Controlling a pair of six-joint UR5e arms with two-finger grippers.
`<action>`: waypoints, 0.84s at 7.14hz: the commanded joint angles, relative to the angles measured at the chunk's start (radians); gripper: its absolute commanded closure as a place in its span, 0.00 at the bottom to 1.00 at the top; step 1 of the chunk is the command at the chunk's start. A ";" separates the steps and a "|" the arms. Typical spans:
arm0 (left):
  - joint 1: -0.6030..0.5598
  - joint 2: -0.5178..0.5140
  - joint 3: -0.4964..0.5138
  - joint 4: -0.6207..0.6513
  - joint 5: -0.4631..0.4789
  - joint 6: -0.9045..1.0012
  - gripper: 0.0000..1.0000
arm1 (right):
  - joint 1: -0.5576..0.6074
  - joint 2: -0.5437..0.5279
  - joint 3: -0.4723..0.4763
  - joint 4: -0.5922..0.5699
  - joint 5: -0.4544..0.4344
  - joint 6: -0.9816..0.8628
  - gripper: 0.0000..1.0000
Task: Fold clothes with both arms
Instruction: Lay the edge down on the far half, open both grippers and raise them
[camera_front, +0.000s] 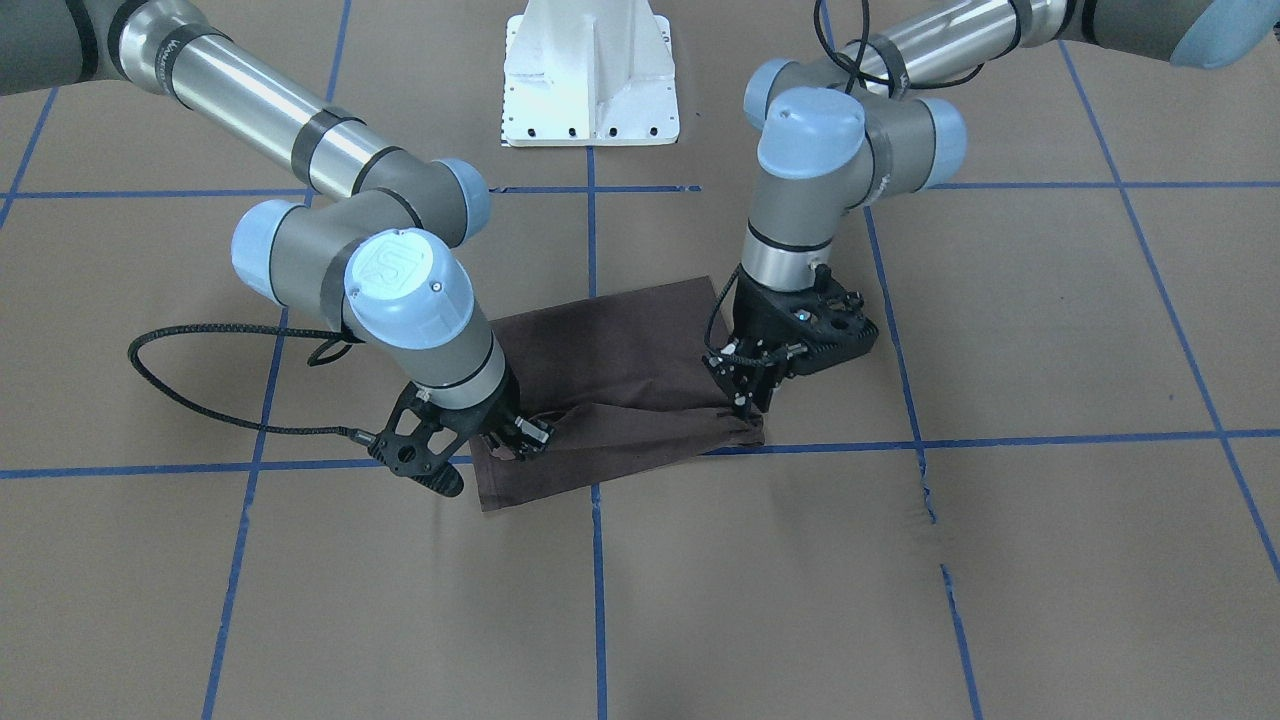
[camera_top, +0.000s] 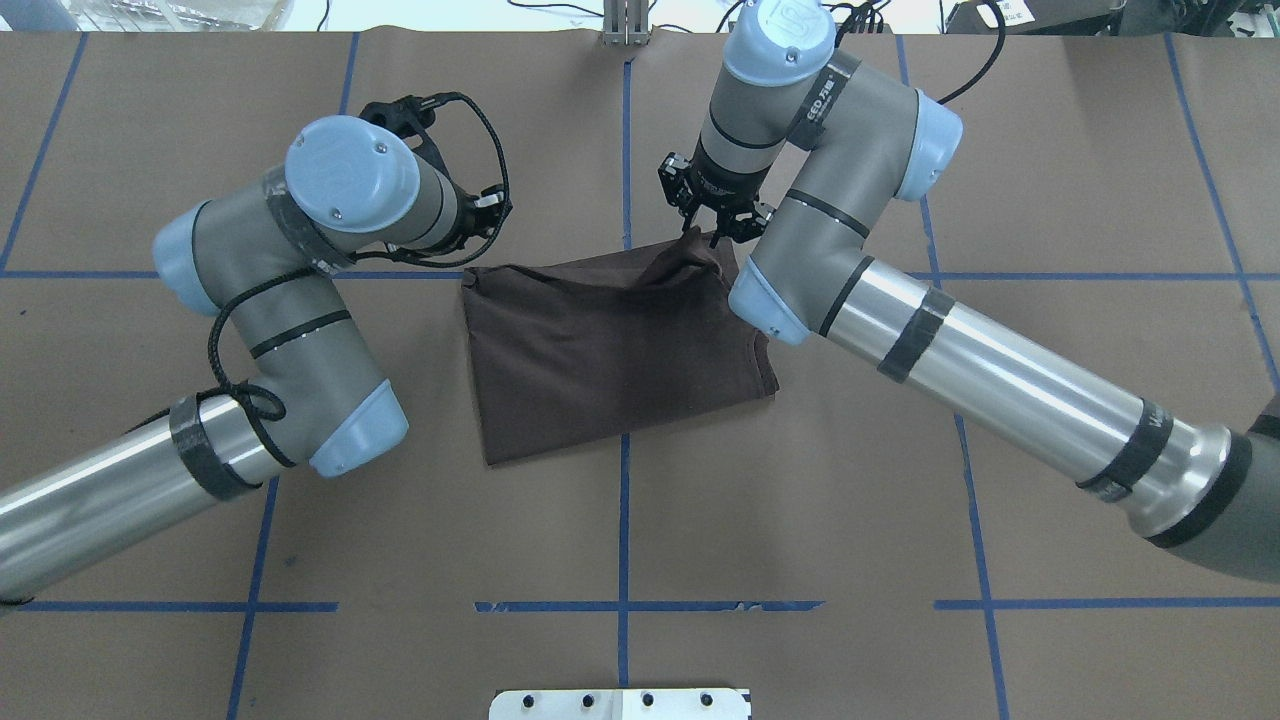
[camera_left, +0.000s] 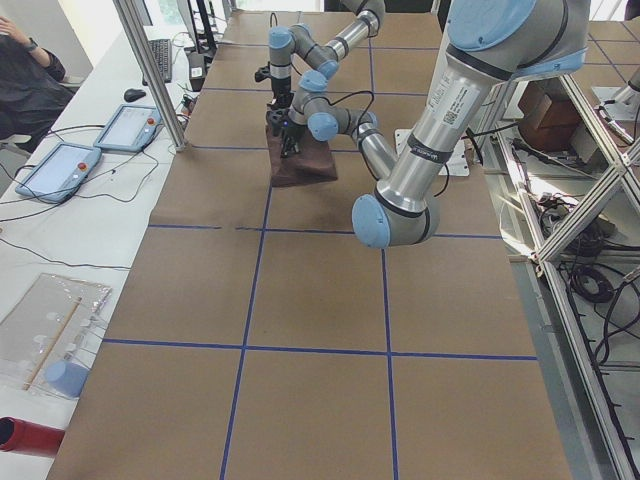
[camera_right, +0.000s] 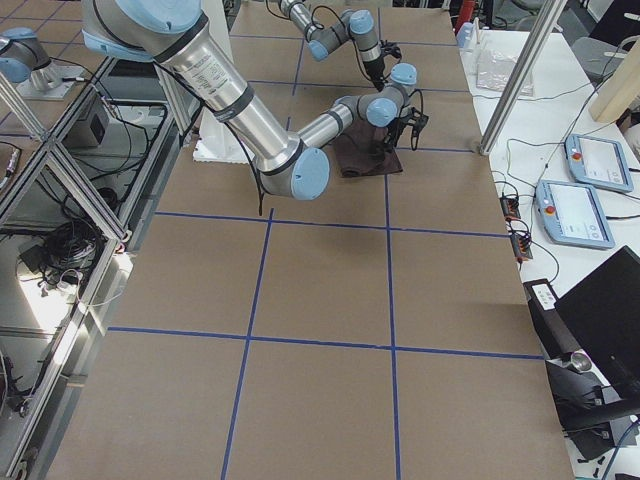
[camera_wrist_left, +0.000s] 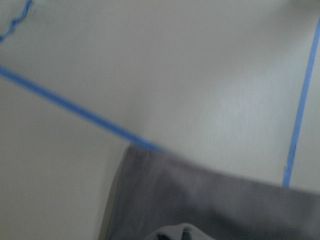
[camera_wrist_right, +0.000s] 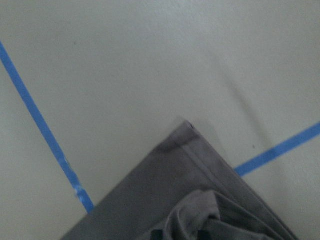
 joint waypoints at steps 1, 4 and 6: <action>-0.112 -0.016 0.143 -0.117 -0.004 0.170 0.00 | 0.117 0.037 -0.133 0.011 0.089 -0.181 0.00; -0.159 0.010 0.091 -0.105 -0.194 0.276 0.00 | 0.193 -0.024 -0.034 -0.034 0.131 -0.302 0.00; -0.300 0.225 -0.124 -0.102 -0.330 0.552 0.00 | 0.333 -0.205 0.195 -0.244 0.143 -0.686 0.00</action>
